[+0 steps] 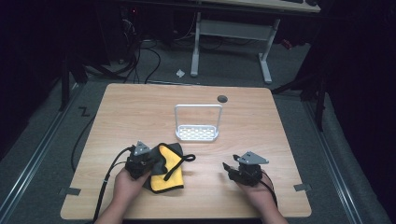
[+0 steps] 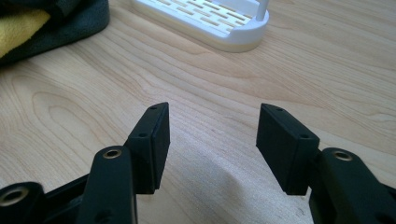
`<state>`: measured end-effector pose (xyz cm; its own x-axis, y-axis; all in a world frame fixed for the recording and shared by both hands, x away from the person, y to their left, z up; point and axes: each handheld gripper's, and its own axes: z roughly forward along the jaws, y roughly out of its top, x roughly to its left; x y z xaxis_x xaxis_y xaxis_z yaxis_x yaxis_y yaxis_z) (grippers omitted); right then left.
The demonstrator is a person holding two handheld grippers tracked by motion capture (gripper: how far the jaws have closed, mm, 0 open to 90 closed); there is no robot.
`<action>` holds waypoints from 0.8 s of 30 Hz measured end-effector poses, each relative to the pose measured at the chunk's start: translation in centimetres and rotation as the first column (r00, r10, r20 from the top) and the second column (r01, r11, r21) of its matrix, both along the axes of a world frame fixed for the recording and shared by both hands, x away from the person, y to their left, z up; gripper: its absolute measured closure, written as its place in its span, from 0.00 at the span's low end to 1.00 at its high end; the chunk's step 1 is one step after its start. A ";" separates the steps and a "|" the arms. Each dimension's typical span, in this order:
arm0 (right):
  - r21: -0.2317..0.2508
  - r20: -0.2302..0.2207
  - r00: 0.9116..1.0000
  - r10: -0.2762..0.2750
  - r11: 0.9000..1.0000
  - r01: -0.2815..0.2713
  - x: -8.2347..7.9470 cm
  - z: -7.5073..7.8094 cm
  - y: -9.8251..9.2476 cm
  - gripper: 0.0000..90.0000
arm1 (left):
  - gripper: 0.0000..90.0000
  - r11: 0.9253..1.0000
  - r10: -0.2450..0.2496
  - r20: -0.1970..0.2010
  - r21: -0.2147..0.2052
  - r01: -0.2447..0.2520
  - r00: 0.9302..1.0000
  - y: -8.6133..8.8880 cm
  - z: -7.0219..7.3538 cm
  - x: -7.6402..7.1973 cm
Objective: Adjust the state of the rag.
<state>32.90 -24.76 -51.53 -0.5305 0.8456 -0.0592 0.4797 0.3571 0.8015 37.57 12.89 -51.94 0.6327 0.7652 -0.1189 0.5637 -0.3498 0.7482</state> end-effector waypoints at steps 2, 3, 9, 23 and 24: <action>-0.001 0.000 1.000 0.002 1.000 -0.002 0.0 0.0 0.0 0.50 | 1.00 1.000 -0.012 -0.002 -0.005 0.012 1.000 -0.6 0.0 -0.3; -0.001 0.000 1.000 0.002 1.000 -0.002 0.0 0.0 0.0 0.50 | 1.00 1.000 -0.016 -0.001 -0.005 0.016 1.000 -1.0 0.0 -0.6; -0.001 -0.003 1.000 0.005 1.000 -0.005 0.0 0.0 0.2 0.50 | 1.00 0.999 -0.049 -0.002 -0.015 0.049 0.999 -3.3 -0.1 -1.7; 0.011 0.009 1.000 0.024 1.000 -0.024 -0.8 0.3 0.7 0.47 | 0.72 0.990 -0.057 0.055 -0.128 0.064 0.997 -1.8 2.4 -4.1; 0.019 0.013 0.999 0.029 0.999 -0.030 -1.0 0.6 1.0 0.47 | 0.64 0.986 -0.071 0.052 -0.146 0.078 0.996 -1.8 2.5 -4.6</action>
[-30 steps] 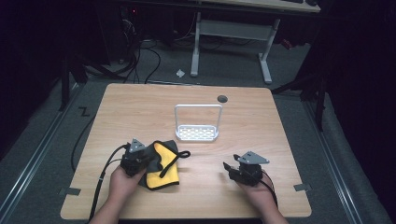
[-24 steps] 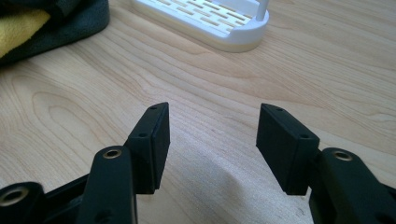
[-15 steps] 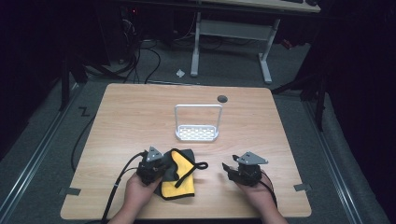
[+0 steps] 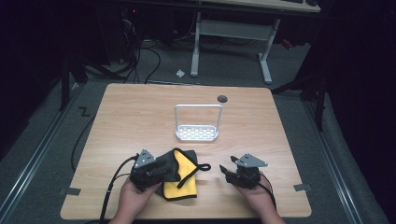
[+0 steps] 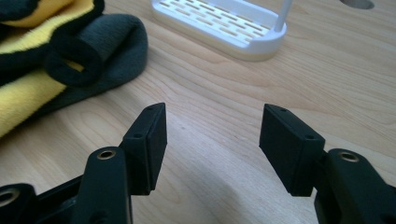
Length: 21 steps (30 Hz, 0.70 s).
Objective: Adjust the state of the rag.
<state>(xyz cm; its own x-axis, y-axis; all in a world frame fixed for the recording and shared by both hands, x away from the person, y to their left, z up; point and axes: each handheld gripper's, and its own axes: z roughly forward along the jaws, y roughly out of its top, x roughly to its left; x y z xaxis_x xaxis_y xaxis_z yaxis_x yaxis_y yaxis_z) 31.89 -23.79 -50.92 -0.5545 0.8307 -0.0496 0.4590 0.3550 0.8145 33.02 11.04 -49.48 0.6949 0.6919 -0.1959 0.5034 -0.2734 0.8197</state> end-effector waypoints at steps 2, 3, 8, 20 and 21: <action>0.013 0.011 1.000 0.001 1.000 -0.001 -0.3 0.3 0.3 0.47 | 0.56 1.000 -0.017 -0.003 -0.005 0.017 1.000 -0.1 0.1 -0.1; 0.018 0.019 1.000 0.004 1.000 -0.005 -0.5 0.6 0.4 0.47 | 0.53 1.000 -0.024 0.001 -0.009 0.024 1.000 -0.3 0.2 -0.3; 0.047 0.046 0.998 0.048 0.998 -0.050 -1.5 1.6 1.9 0.47 | 0.44 0.998 -0.068 -0.004 0.009 0.068 0.998 -1.6 -0.4 -0.6; 0.001 0.022 0.975 0.223 0.975 -0.223 -3.5 1.1 7.7 0.47 | 0.76 0.989 -0.079 -0.003 0.125 0.079 0.997 -3.2 -2.1 -0.1; -0.011 0.008 0.969 0.249 0.969 -0.248 -3.6 0.7 8.6 0.47 | 0.82 0.988 -0.080 -0.001 0.129 0.079 0.997 -3.2 -2.1 -0.1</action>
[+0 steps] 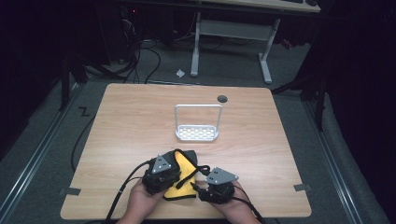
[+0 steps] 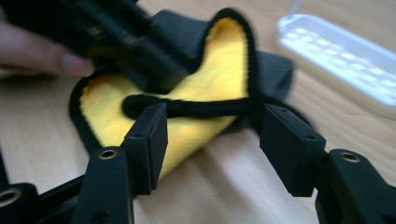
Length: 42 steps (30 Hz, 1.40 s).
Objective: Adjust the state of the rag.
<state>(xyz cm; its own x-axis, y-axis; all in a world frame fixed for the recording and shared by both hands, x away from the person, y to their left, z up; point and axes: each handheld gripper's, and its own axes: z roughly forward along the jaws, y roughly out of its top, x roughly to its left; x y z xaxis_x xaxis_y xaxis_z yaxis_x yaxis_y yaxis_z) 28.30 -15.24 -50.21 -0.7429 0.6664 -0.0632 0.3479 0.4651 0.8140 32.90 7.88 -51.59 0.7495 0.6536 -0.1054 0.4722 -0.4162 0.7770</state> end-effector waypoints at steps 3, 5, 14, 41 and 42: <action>-0.013 -0.012 1.000 0.018 1.000 -0.018 -0.1 -0.4 0.7 0.47 | 0.86 1.000 0.013 0.001 -0.013 -0.013 1.000 0.2 0.0 0.1; -0.026 -0.025 0.999 0.031 0.999 -0.031 0.0 -0.8 1.3 0.47 | 0.87 0.999 0.021 -0.004 -0.030 -0.021 1.000 0.3 0.1 0.1; -0.092 -0.086 0.996 0.028 0.995 -0.036 0.7 -2.1 2.0 0.74 | 0.89 0.995 0.044 0.027 -0.087 -0.041 0.999 1.3 1.2 0.1; -0.174 -0.029 0.969 -0.246 0.956 0.238 3.0 -1.5 -8.6 0.97 | 0.87 0.997 0.007 -0.081 -0.073 -0.013 0.997 2.0 -0.3 0.1; -0.177 -0.026 0.968 -0.251 0.954 0.243 3.1 -1.5 -8.6 0.97 | 0.87 0.998 -0.002 -0.092 -0.064 -0.004 0.996 1.8 -0.5 -0.2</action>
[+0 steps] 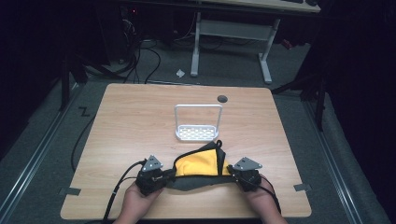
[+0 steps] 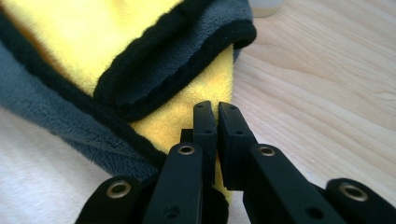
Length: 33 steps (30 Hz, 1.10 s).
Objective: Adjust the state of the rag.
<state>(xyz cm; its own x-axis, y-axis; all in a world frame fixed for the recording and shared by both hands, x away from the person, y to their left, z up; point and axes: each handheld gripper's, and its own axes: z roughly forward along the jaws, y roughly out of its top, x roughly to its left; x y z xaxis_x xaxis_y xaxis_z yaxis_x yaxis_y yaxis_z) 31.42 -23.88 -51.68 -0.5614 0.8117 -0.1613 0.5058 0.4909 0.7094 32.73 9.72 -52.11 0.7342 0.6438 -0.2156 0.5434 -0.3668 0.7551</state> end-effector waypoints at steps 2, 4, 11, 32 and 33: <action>-0.007 0.005 1.000 -0.010 1.000 0.010 0.2 0.0 -0.2 0.97 | 0.85 1.000 -0.014 -0.021 -0.003 0.014 1.000 -0.2 -0.1 -0.3; -0.005 0.005 1.000 -0.017 1.000 0.017 0.4 -0.1 -0.4 0.97 | 0.84 1.000 -0.016 -0.017 -0.004 0.016 1.000 -0.2 0.0 -0.4; 0.007 -0.001 0.999 -0.035 0.999 0.035 0.8 -0.3 -1.0 0.96 | 0.68 0.998 0.000 0.006 -0.063 0.000 1.000 0.9 1.3 -0.4; 0.004 -0.007 1.000 -0.026 1.000 0.026 0.7 -0.4 -0.8 0.96 | 0.94 0.996 -0.087 -0.088 -0.007 0.086 0.992 -4.6 1.3 7.8; 0.005 -0.009 1.000 -0.026 1.000 0.026 0.7 -0.4 -0.8 0.96 | 0.96 0.997 -0.083 -0.082 -0.014 0.082 0.993 -4.4 1.3 7.6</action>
<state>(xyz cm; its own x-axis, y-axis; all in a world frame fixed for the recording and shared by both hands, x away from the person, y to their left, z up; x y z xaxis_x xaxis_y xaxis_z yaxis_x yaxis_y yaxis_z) 32.12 -24.67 -52.04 -0.5415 0.8267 -0.1525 0.5243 0.4740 0.7074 40.32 5.33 -50.78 0.7639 0.5794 -0.2840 0.5724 -0.4052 0.7129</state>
